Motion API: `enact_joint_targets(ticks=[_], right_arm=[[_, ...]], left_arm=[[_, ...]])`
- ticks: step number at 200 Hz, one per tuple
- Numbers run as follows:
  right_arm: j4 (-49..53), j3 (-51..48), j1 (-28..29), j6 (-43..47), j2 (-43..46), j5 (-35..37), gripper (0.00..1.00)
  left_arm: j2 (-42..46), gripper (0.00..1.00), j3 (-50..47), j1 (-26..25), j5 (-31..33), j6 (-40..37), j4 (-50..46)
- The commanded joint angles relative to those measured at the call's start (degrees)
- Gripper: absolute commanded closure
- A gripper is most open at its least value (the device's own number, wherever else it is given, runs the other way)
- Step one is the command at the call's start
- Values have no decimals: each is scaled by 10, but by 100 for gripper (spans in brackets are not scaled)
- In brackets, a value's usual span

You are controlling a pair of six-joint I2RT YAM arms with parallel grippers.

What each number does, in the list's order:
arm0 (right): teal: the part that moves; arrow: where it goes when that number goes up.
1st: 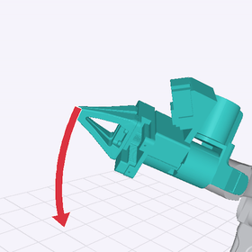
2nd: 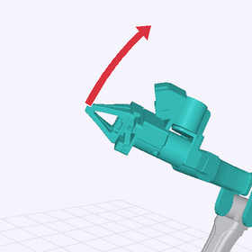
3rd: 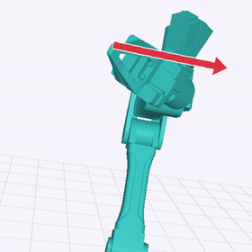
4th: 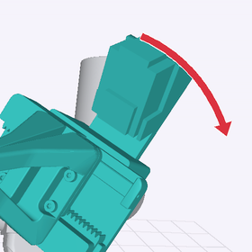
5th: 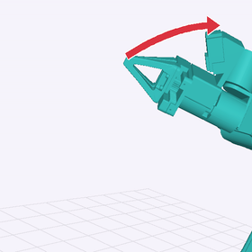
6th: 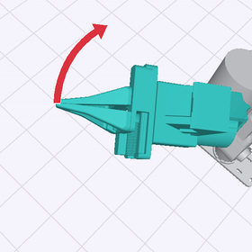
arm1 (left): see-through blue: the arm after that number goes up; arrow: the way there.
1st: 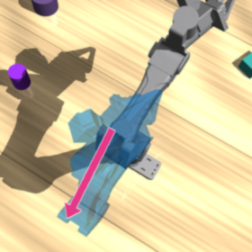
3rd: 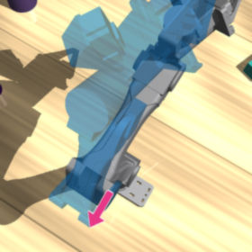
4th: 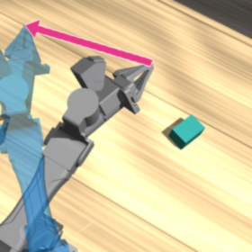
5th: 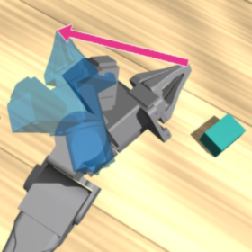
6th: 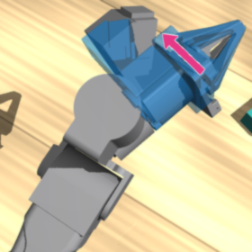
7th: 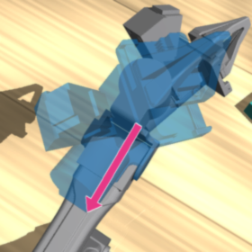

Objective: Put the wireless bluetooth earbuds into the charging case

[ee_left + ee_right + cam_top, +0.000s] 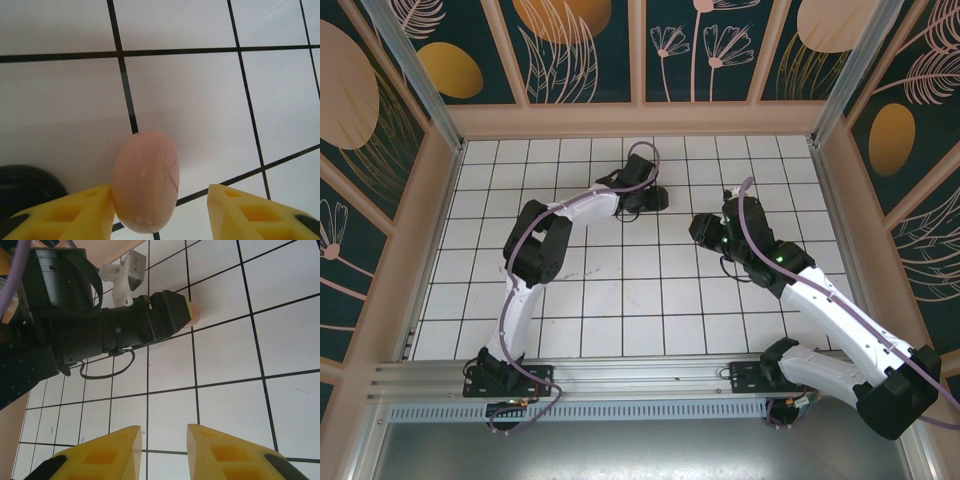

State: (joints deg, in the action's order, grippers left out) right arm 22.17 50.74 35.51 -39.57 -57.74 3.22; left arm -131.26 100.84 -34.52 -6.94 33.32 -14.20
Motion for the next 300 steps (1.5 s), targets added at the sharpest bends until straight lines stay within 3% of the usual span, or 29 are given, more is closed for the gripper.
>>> enact_joint_targets(ticks=[1,61,76,84,88,92,133,176,195,215,236,266,300], right_arm=[[-14,13,-2,-2,9,10,70],[-5,31,-2,9,10,28,69],[2,40,-4,16,12,45,58],[5,45,-7,20,14,52,51],[6,48,-9,23,15,56,47],[8,50,-12,26,16,60,42],[15,59,-39,49,28,107,15],[-3,48,-60,90,26,227,3],[-29,34,-77,111,22,278,1],[-68,13,-108,127,21,307,1],[-113,-11,-146,131,17,307,1],[-153,-40,-189,111,5,303,1],[-213,-76,-217,150,9,281,1]], left_arm=[[59,46,12,-4,18,-18,-10],[140,42,40,-4,53,-56,-35],[176,37,28,-3,68,-71,-29],[197,27,15,-4,75,-79,-19],[210,5,6,-4,80,-83,-13],[223,2,-4,-4,86,-85,-7],[356,1,-125,-3,152,-116,72],[486,1,-299,-4,244,-168,209],[545,1,-397,-4,265,-227,284],[595,1,-460,-4,304,-261,297],[635,1,-511,-4,349,-271,296],[707,1,-601,-3,364,-298,358],[776,1,-697,3,389,-384,446]])
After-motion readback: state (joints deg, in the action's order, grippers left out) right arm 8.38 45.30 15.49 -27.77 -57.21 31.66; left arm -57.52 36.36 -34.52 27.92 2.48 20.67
